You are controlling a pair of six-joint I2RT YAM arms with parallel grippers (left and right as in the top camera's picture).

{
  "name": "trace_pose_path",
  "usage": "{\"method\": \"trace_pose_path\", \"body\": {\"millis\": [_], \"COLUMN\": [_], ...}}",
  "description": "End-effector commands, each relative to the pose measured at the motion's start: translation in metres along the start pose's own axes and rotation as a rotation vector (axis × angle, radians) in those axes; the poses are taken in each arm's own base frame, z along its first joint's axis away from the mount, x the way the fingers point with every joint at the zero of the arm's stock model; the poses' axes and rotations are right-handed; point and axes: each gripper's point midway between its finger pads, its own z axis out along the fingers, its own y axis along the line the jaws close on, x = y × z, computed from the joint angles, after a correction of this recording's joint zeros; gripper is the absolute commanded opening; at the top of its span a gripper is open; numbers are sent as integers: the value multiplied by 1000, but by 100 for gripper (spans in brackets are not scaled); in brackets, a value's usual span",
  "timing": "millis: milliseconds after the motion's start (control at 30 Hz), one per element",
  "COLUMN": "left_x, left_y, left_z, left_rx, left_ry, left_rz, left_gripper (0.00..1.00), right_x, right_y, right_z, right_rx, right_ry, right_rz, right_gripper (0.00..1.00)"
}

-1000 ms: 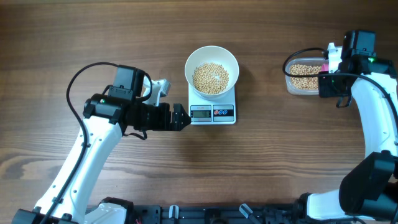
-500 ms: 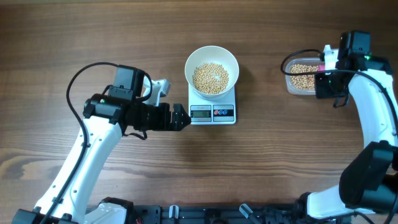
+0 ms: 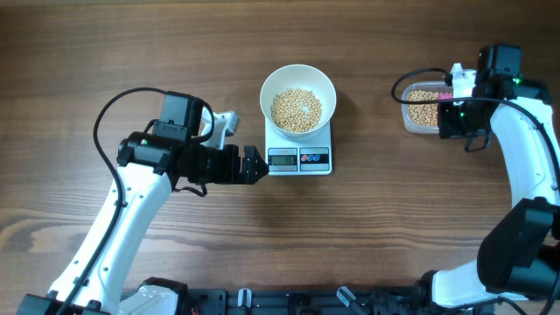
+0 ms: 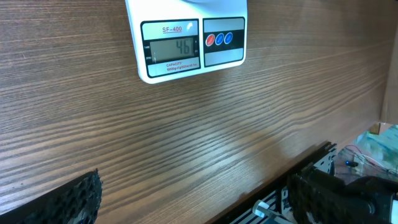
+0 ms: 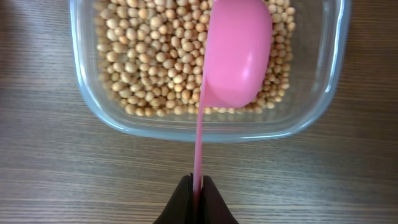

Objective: Scoop item into bowl and weigh 150g on scale
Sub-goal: 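Lower the scoop into the soybeans and drag it to fill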

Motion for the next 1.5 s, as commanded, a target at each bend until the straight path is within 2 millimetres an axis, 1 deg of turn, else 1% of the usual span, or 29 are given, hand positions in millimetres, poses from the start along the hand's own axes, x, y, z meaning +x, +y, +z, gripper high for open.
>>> {"method": "trace_pose_path", "body": {"millis": [0,200,333,567,733,833,967,1033,1100,1167,1300,1467], "left_x": [0,0,0,0,0,0,0,0,0,0,0,0], "left_y": [2,2,2,2,2,2,2,2,2,2,2,2], "left_z": [0,0,0,0,0,0,0,0,0,0,0,0], "left_rx": [-10,-10,-10,-10,-10,-10,-10,-10,-10,-10,-10,-10], "left_ry": [0,1,0,1,0,0,0,0,1,0,0,0], "left_rz": [-3,-3,-3,-3,-3,-3,-3,-3,-3,-3,-3,-3], "left_gripper": [100,100,100,100,100,100,100,100,100,100,100,100], "right_x": [-1,1,-3,-3,-5,-4,1,2,1,1,1,-5], "right_y": [18,24,37,38,44,44,46,49,46,38,30,32], "right_z": [5,5,3,2,1,5,19,22,22,21,18,9], "right_rx": [-105,-140,-216,-220,-261,-265,-290,-324,-345,-343,-384,-504], "right_ry": [-1,6,-17,-14,-23,-12,35,43,37,32,16,-32], "right_rz": [8,14,15,39,48,68,88,101,120,165,218,258], "right_gripper": [4,4,4,4,4,4,4,4,4,4,4,4]}}
